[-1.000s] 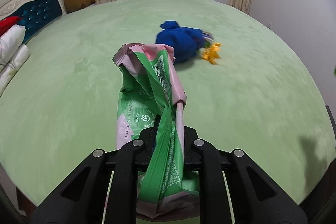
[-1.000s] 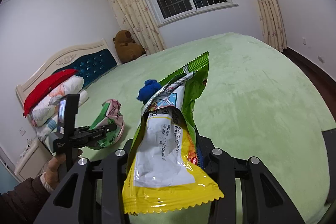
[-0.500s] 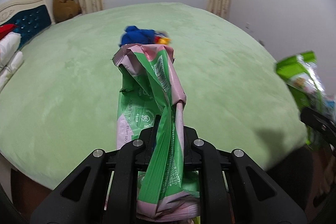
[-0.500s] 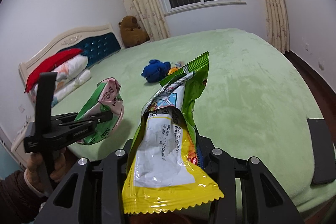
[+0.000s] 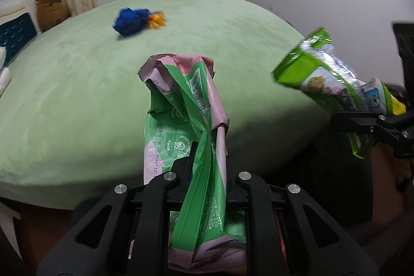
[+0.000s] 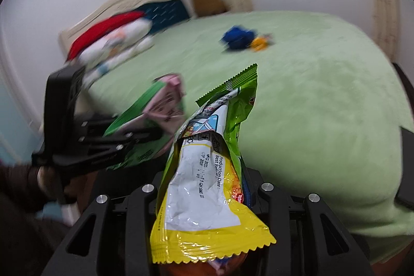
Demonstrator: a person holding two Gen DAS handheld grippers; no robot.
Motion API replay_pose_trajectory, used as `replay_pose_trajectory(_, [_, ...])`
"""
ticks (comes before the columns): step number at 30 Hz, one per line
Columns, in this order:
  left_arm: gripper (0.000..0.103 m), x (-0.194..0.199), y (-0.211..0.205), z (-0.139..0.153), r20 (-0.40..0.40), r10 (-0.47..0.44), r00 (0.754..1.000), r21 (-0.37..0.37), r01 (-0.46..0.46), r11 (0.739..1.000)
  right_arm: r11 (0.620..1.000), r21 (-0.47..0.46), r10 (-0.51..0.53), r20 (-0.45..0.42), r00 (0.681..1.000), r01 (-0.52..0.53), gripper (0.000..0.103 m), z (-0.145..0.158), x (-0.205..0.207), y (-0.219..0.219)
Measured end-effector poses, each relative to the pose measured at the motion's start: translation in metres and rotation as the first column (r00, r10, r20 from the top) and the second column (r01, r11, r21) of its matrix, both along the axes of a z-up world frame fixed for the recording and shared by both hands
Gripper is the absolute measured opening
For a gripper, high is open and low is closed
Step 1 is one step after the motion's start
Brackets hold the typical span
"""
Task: Collect trash
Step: 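Carry the wrapper and snack bag down over the orange bucket with both tools, then open both tools to drop the wrapper and snack bag into the bucket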
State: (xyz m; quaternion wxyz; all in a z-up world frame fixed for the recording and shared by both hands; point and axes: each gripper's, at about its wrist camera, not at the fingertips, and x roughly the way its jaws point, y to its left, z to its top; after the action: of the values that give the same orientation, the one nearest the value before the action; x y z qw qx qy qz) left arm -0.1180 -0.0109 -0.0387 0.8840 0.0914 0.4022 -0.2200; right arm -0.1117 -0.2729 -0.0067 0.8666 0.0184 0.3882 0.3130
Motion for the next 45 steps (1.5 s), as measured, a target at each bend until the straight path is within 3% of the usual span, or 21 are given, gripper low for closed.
replay_pose_trajectory(6, [0.013, -0.036, -0.006, -0.03, -0.083, -0.103, 0.991, 0.065, 0.109, 0.992, 0.992, -0.061, 0.1, -0.142, 0.985, -0.109, 0.039, -0.032, -0.023, 0.004])
replay_pose_trajectory(10, [0.013, -0.041, -0.007, -0.059, -0.193, -0.137, 0.972, 0.101, 0.158, 0.982, 0.984, -0.127, 0.097, -0.22, 0.971, -0.128, 0.039, -0.056, -0.031, 0.008])
replay_pose_trajectory(17, [0.013, -0.005, -0.007, -0.117, -0.419, -0.088, 0.904, 0.078, 0.132, 0.988, 0.976, -0.191, 0.028, -0.354, 0.935, -0.101, 0.039, -0.108, -0.013, 0.024])
replay_pose_trajectory(20, [0.013, 0.006, -0.011, -0.139, -0.475, -0.086, 0.876, 0.081, 0.141, 0.987, 0.97, -0.214, 0.015, -0.407, 0.913, -0.112, 0.039, -0.124, -0.005, 0.031])
replay_pose_trajectory(24, [0.013, 0.014, -0.017, -0.158, -0.514, -0.08, 0.854, 0.118, 0.163, 0.98, 0.957, -0.25, 0.01, -0.475, 0.88, -0.146, 0.04, -0.149, 0.0, 0.042])
replay_pose_trajectory(35, [0.013, 0.022, -0.027, -0.171, -0.561, -0.065, 0.825, 0.144, 0.175, 0.974, 0.931, -0.281, 0.047, -0.545, 0.837, -0.235, 0.045, -0.177, 0.001, 0.063])
replay_pose_trajectory(36, [0.017, 0.023, -0.031, -0.171, -0.57, -0.063, 0.819, 0.149, 0.178, 0.973, 0.927, -0.284, 0.05, -0.553, 0.831, -0.245, 0.049, -0.181, 0.001, 0.065])
replay_pose_trajectory(37, [0.022, 0.025, -0.033, -0.174, -0.583, -0.051, 0.811, 0.163, 0.179, 0.97, 0.923, -0.29, 0.051, -0.561, 0.826, -0.254, 0.061, -0.183, 0.014, 0.077])
replay_pose_trajectory(39, [0.065, 0.028, -0.035, -0.177, -0.585, -0.033, 0.81, 0.18, 0.169, 0.969, 0.917, -0.304, 0.047, -0.56, 0.827, -0.257, 0.066, -0.184, 0.02, 0.078])
replay_pose_trajectory(42, [0.07, 0.031, -0.035, -0.169, -0.554, -0.027, 0.832, 0.184, 0.155, 0.971, 0.92, -0.302, 0.043, -0.558, 0.828, -0.251, 0.066, -0.177, 0.022, 0.074])
replay_pose_trajectory(45, [0.07, 0.028, -0.036, -0.162, -0.535, -0.027, 0.844, 0.196, 0.156, 0.968, 0.935, -0.282, 0.039, -0.525, 0.85, -0.217, 0.066, -0.157, 0.022, 0.064])
